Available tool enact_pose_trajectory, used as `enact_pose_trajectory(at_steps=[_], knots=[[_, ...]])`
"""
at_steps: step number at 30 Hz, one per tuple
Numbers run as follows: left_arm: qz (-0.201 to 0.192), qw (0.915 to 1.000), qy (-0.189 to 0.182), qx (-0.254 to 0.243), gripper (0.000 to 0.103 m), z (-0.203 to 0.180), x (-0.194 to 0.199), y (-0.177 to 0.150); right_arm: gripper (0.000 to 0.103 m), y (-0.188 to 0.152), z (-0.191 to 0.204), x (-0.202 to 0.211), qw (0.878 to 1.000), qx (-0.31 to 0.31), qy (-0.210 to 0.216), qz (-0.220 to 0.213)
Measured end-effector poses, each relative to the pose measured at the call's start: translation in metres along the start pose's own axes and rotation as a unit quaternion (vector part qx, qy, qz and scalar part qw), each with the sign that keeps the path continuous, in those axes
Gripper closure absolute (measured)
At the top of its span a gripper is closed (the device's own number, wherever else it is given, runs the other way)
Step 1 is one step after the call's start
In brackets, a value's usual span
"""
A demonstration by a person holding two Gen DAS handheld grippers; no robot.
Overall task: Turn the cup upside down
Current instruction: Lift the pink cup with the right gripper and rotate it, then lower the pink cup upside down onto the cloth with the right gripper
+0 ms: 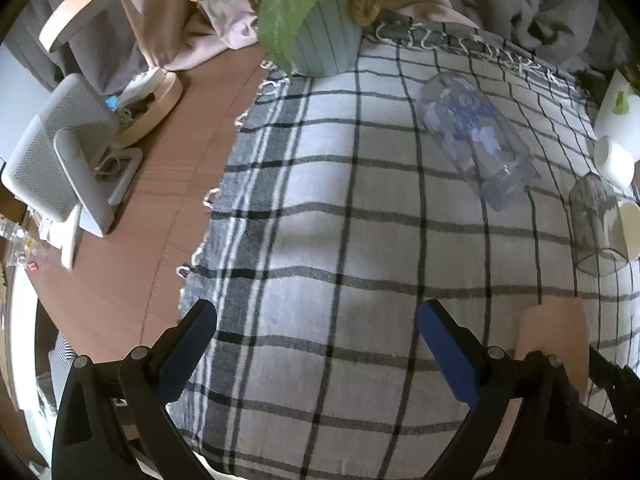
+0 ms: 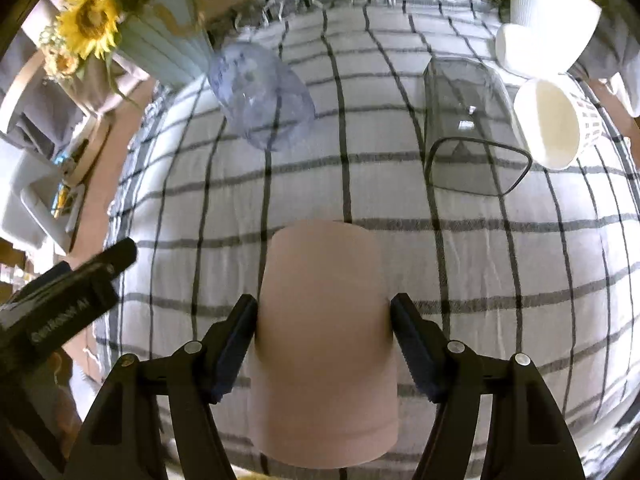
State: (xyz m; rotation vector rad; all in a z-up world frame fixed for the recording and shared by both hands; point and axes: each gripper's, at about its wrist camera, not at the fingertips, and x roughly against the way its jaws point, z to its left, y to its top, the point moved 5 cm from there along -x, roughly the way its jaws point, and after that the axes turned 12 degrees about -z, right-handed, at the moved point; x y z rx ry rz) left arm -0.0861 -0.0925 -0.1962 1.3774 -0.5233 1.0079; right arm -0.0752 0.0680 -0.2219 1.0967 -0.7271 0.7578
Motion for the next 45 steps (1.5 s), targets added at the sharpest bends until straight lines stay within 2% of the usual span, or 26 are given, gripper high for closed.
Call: enact_pose_trajectory(at_steps=[5,12,14,18,21,28,33,38,45], knots=[[0.002,0.9999,0.007,0.013,0.000,0.002,0.001,0.000,0.035,0.000,0.003,-0.002,1.000,0.013,-0.003,-0.004],[0.001,0.9999,0.009,0.013,0.000,0.003,0.006,0.000,0.033,0.003,0.000,0.000,1.000,-0.001,0.003,-0.003],[0.000,0.9999,0.004,0.010,0.000,0.002,0.010,0.001,0.026,0.006,-0.002,0.009,1.000,-0.011,0.007,-0.016],[0.002,0.9998,-0.017,0.006,0.000,-0.009,0.020,0.006,0.026,0.017,-0.010,0.039,0.998,-0.031,0.006,-0.059],[0.008,0.9991,-0.042,-0.006,0.000,-0.026,0.027,0.009,0.026,0.026,-0.021,0.057,0.996,-0.038,-0.013,-0.080],[0.045,0.9935,-0.098,-0.038,0.000,-0.077,0.029,0.011,0.026,0.033,-0.060,0.070,0.993,-0.073,-0.024,-0.085],[0.090,0.9841,-0.147,-0.045,0.000,-0.116,0.025,0.011,0.026,0.034,-0.089,0.078,0.990,-0.103,-0.031,-0.094],[0.105,0.9827,-0.139,-0.061,0.002,-0.141,0.016,0.014,0.026,0.038,-0.113,0.080,0.987,-0.118,-0.036,-0.100],[0.147,0.9780,-0.137,-0.055,0.012,-0.160,-0.005,0.009,0.026,0.039,-0.140,0.074,0.986,-0.134,-0.033,-0.089]])
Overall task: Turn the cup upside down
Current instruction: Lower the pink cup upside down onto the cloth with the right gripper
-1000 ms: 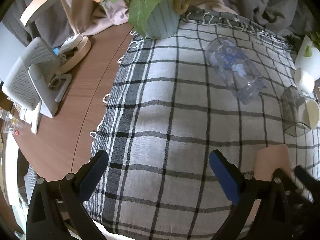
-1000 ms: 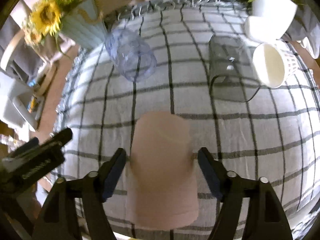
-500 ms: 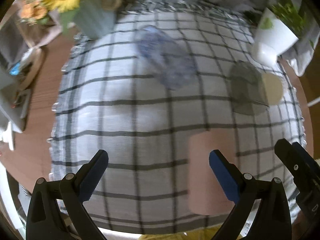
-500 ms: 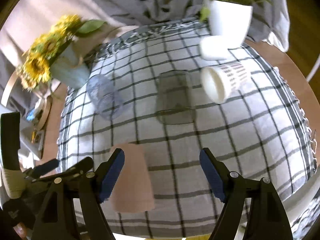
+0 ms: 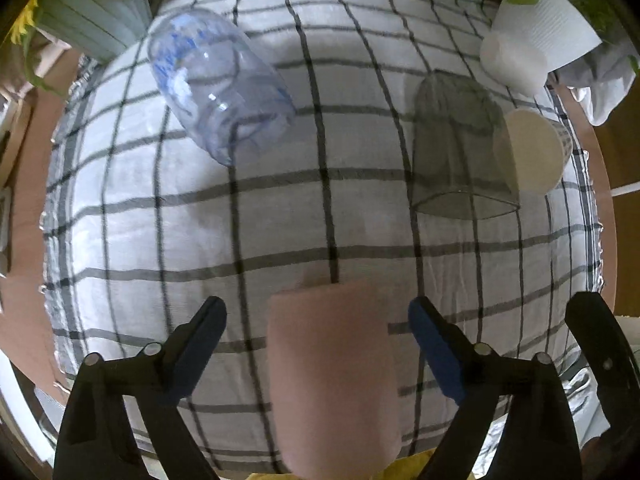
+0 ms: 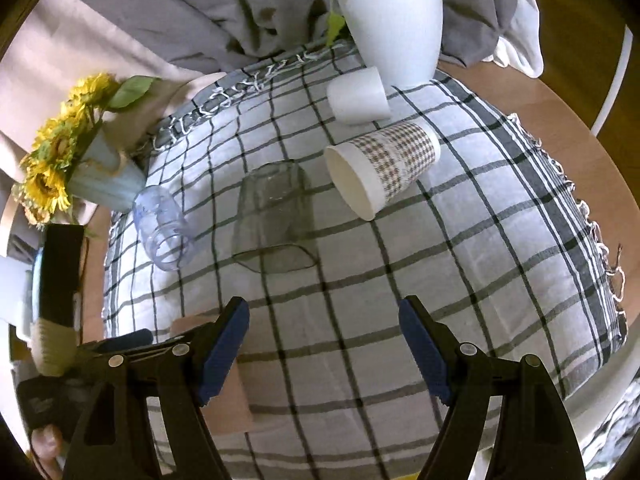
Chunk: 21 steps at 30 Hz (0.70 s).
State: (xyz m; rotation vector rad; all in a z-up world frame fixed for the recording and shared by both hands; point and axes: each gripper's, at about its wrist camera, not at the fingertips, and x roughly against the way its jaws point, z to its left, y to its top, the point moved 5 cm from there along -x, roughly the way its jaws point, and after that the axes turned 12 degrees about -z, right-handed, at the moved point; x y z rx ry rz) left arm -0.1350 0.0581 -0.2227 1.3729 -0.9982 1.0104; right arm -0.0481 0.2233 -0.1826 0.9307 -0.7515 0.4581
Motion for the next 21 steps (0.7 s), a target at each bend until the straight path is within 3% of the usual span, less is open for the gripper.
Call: enact_pose_trajectory(at_steps=[2,7,12,21], knots=[[0.008,1.0000,0.001,0.006,0.016,-0.001,-0.005,0.000,0.026,0.001,-0.004,-0.002,1.000,-0.002,0.002,0.001],[0.020,0.9997,0.003,0.016,0.040,-0.002,-0.011,-0.002,0.026,0.003,-0.007,-0.009,1.000,0.005,0.005,0.008],[0.008,0.9995,0.001,0.029,0.041,0.000,0.001,0.000,0.026,0.005,-0.007,-0.012,1.000,0.008,0.010,0.015],[-0.051,0.9983,-0.004,0.026,0.041,-0.003,0.042,0.006,0.026,0.022,0.001,-0.002,0.999,0.021,0.027,-0.005]])
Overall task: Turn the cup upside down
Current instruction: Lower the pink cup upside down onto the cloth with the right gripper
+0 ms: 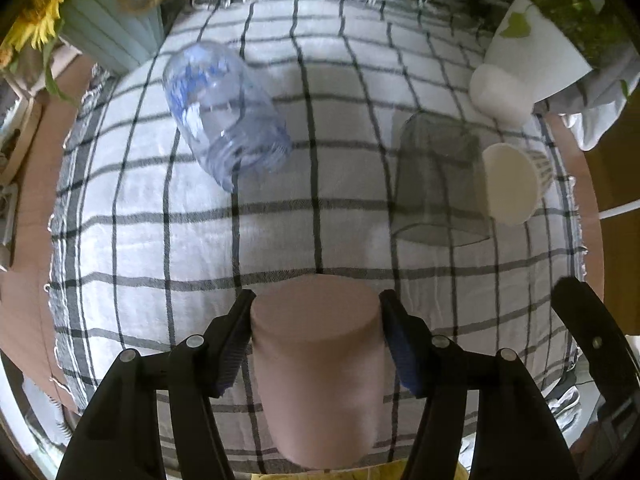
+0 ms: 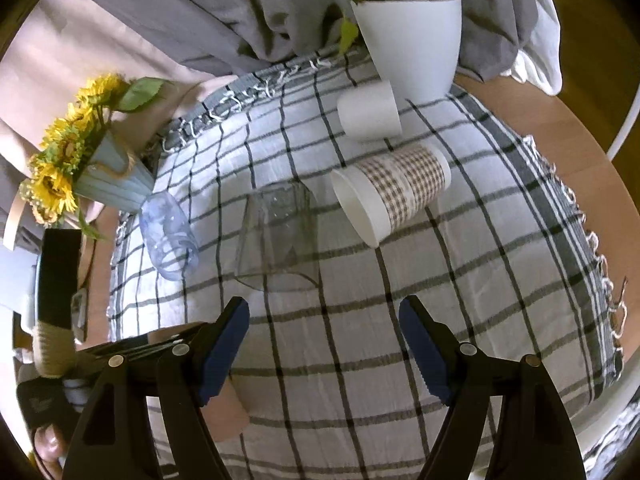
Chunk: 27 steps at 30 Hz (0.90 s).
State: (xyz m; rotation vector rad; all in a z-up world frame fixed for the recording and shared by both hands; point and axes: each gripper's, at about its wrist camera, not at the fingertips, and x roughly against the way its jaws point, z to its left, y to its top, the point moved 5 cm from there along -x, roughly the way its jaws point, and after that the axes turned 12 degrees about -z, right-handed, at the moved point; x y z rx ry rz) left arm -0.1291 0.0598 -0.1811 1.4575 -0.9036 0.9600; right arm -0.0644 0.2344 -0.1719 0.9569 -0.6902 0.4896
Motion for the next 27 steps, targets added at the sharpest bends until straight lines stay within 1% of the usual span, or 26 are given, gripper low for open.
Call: enact_pose_trajectory(at_steps=[2,4,5,7,8,16,22,25,27], knots=[[-0.011,0.9999,-0.006,-0.005,0.041,0.000,0.005,0.000,0.026,0.003,0.001,0.002,1.000,0.001,0.001,-0.005],[-0.017,0.9998,-0.006,-0.008,0.042,0.004,0.002,0.003,0.026,0.006,0.001,0.005,1.000,0.003,0.002,-0.009],[-0.019,0.9997,-0.007,-0.011,0.042,-0.001,-0.007,0.005,0.026,0.007,0.002,0.005,1.000,0.004,0.002,-0.010],[-0.026,0.9995,-0.010,-0.015,0.042,0.000,-0.004,0.006,0.026,0.007,0.002,0.006,1.000,0.007,0.001,-0.013],[-0.029,0.9994,-0.011,-0.016,0.042,-0.001,-0.002,0.000,0.026,0.007,0.002,0.007,1.000,0.008,0.001,-0.014],[-0.055,0.9976,-0.018,-0.038,0.042,-0.012,0.007,-0.002,0.026,0.005,0.004,0.008,1.000,0.013,0.001,-0.015],[-0.064,0.9966,-0.020,-0.048,0.042,-0.012,0.014,-0.009,0.026,0.004,0.006,0.010,1.000,0.018,-0.005,-0.022],[-0.081,0.9942,-0.016,-0.069,0.043,-0.017,0.020,-0.012,0.026,0.004,0.006,0.011,0.999,0.022,-0.009,-0.024],[-0.079,0.9936,-0.015,-0.079,0.044,-0.019,0.016,-0.013,0.026,0.004,0.006,0.011,0.999,0.026,-0.010,-0.025]])
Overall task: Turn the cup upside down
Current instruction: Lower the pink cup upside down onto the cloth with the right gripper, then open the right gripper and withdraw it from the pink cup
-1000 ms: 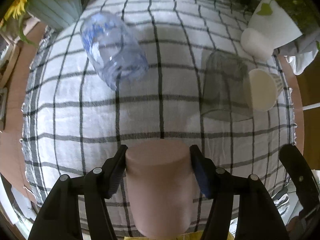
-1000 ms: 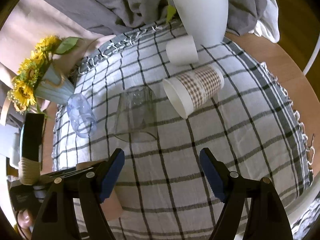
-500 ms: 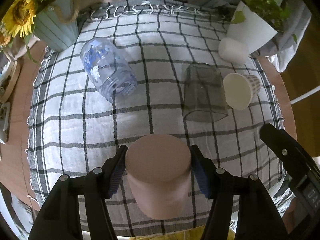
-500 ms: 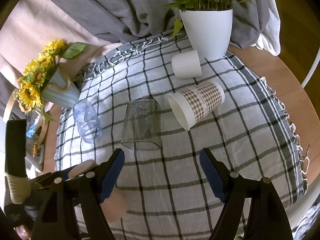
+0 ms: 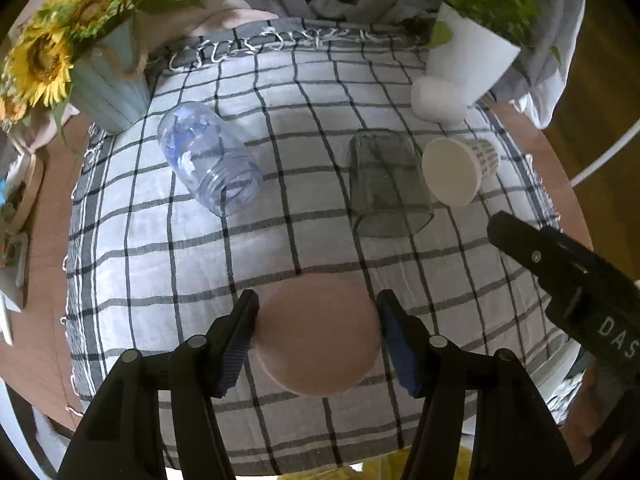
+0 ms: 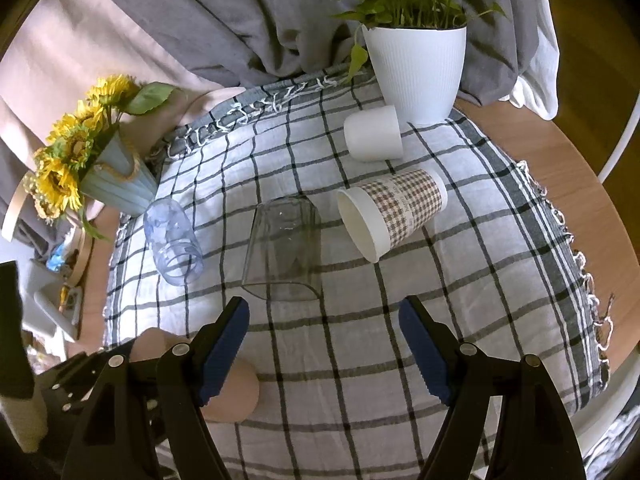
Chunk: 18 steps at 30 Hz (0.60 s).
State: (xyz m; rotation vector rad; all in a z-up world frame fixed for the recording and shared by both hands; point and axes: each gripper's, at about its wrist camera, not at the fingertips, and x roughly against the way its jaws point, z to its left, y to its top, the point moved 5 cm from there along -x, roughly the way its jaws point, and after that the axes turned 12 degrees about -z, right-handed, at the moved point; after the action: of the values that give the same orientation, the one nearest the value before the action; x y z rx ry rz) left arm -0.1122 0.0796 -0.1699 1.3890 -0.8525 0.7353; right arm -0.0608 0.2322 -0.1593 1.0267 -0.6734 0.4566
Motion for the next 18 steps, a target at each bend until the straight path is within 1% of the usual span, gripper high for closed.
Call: enact_pose_trajectory(at_steps=[8,16,17,18], knots=[[-0.006,1.0000,-0.002,-0.005,0.044,-0.0011,-0.0007,0.0009,0.026,-0.0042,-0.0027,-0.0016,1.000,0.008,-0.008,0.005],[-0.001,0.9999,-0.012,0.004,0.043,0.0023,-0.0040,0.0024,0.026,-0.0060,-0.0038,-0.0032,1.000,0.004,-0.010,0.012],[0.001,0.9999,-0.012,0.003,0.043,0.0023,-0.0042,0.0024,0.026,-0.0053,-0.0033,-0.0026,1.000,0.004,-0.009,0.010],[0.003,0.9999,-0.013,0.006,0.038,0.0026,-0.0042,0.0024,0.026,-0.0045,-0.0030,-0.0021,1.000,0.006,-0.009,0.010]])
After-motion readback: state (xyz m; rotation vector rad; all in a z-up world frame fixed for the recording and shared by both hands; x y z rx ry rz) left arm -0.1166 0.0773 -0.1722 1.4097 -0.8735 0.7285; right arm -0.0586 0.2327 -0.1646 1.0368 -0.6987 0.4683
